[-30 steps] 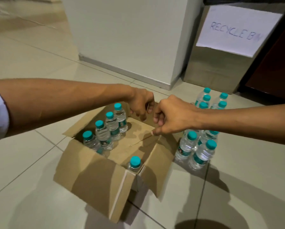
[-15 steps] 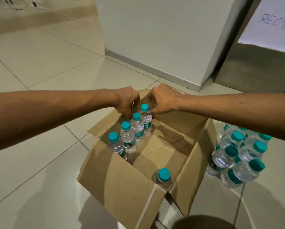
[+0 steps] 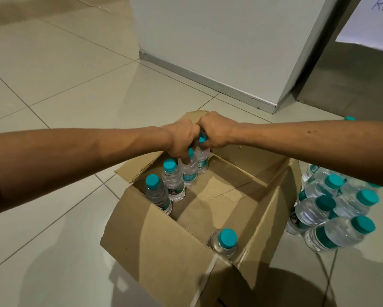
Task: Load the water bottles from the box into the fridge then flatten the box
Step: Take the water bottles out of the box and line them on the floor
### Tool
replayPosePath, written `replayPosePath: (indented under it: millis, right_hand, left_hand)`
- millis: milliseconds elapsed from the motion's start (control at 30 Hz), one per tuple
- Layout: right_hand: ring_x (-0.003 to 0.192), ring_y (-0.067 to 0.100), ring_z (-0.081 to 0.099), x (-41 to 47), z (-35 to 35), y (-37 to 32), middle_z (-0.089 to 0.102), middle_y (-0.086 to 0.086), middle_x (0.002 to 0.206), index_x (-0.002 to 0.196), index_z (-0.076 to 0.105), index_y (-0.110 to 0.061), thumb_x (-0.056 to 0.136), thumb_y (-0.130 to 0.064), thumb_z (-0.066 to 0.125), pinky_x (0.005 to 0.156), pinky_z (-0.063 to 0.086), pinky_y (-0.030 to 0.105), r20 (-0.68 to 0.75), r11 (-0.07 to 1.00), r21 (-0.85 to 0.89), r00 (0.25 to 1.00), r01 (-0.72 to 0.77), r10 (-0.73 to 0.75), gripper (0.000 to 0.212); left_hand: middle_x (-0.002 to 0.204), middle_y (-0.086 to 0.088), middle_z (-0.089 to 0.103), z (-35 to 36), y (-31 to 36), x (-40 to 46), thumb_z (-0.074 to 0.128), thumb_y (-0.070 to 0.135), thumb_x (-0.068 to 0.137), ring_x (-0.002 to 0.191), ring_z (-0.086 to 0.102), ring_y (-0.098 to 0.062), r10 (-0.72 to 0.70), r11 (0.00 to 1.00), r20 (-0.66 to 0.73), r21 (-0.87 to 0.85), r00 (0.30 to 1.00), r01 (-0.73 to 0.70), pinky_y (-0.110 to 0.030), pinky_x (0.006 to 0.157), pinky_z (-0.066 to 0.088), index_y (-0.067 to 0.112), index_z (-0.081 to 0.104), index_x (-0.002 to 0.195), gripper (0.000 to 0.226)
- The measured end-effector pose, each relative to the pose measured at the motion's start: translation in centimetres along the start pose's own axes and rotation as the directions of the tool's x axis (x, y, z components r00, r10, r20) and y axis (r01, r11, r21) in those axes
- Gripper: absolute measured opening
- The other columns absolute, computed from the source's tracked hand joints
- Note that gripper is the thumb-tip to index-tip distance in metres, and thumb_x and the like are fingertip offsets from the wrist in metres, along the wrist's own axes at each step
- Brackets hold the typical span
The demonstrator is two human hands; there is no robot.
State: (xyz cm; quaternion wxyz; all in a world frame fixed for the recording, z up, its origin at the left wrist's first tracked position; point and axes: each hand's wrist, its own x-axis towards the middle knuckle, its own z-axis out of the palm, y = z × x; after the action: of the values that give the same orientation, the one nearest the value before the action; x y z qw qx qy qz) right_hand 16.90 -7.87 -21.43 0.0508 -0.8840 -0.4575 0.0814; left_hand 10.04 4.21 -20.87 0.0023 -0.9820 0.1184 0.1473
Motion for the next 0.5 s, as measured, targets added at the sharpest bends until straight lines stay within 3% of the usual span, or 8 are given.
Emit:
replayPosePath:
  millis: [133,267,367,500]
  right_hand:
    - [0.081,0.020,0.063,-1.3,-1.5,0.6,0.071,0.005,0.095,0.108,0.071,-0.013,0.077,-0.032,0.078,0.075,0.053,0.030,0.003,1.000,-0.017,1.000,-0.004,0.004,0.036]
    - [0.063,0.015,0.056,-3.6,-5.4,1.2,0.068,0.002,0.075,0.095,0.076,-0.016,0.070,-0.041,0.079,0.058,0.045,0.024,-0.041,0.996,-0.027,0.996,-0.085,0.084,0.036]
    - [0.053,0.005,0.058,-6.4,-8.9,1.8,0.069,0.000,0.066,0.081,0.076,-0.015,0.068,-0.037,0.080,0.049,0.042,0.018,-0.086,0.986,0.066,0.984,-0.152,0.158,0.027]
    - [0.054,0.002,0.067,-11.8,-12.9,3.2,0.071,-0.005,0.061,0.079,0.078,-0.017,0.066,-0.034,0.081,0.054,0.053,0.018,-0.177,0.953,0.228,0.954,-0.199,0.242,0.021]
  left_hand:
    - [0.081,0.001,0.068,-2.1,0.7,-0.2,0.086,0.024,0.067,0.065,0.065,-0.012,-0.002,0.990,0.037,-0.142,0.999,0.007,-0.023,0.062,0.054,0.021,0.056,0.072,0.031]
    - [0.068,-0.005,0.070,-6.4,2.4,-0.6,0.086,0.017,0.066,0.050,0.063,-0.013,0.048,0.958,0.095,-0.286,0.994,-0.019,-0.024,0.055,0.053,0.010,0.070,0.076,0.020]
    - [0.061,-0.008,0.065,-10.6,4.7,-0.9,0.085,0.011,0.067,0.050,0.058,-0.014,0.090,0.945,0.135,-0.323,0.987,-0.042,-0.026,0.051,0.051,0.001,0.072,0.082,0.023]
    - [0.062,-0.004,0.066,-16.3,8.7,-1.2,0.084,0.012,0.068,0.056,0.059,-0.013,0.177,0.944,0.153,-0.307,0.972,-0.124,-0.025,0.053,0.051,0.005,0.074,0.080,0.017]
